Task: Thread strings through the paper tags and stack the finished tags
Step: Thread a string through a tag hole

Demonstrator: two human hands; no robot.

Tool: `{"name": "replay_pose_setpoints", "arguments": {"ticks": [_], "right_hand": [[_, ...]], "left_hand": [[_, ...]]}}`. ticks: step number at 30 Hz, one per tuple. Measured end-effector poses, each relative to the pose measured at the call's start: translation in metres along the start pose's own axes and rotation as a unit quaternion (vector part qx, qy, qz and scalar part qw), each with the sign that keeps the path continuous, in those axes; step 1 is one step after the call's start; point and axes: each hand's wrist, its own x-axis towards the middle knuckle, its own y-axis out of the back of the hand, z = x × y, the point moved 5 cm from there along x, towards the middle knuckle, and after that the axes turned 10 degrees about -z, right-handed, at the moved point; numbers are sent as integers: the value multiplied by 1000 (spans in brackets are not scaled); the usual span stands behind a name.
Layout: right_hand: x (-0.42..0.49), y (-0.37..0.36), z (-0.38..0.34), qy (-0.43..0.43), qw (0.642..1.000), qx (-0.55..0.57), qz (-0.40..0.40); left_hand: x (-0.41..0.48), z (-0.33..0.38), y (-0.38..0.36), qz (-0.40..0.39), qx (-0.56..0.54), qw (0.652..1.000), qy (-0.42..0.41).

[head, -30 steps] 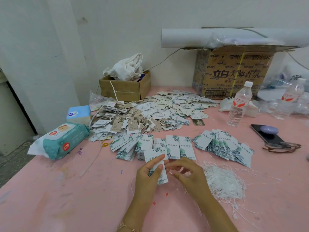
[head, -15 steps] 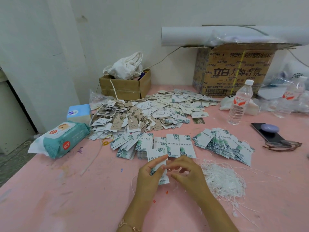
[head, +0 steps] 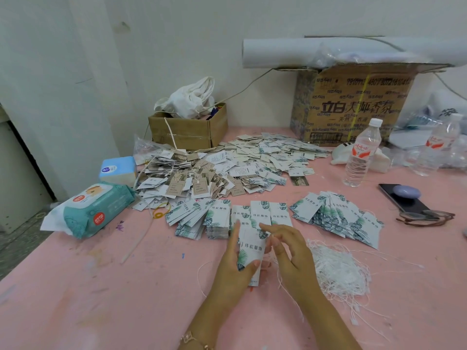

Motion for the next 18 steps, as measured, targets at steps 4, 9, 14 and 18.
{"name": "replay_pose_setpoints", "arguments": {"ticks": [4,9,14,18], "right_hand": [[-1,2,-2,19,1000,7,12],[-2,0,-3,16,999,28,-6],[-2,6,-5,-18,997,55,59],[-1,13,-1,-61,984,136,102]], "left_hand": [[0,-3,-1,-1,-12,1000,22],[-1,-1,-2,-5,-14,1000,15],[-1,-1,-2,-4,-24,999,27],[-2,0,-3,-8,-20,1000,17]]}}
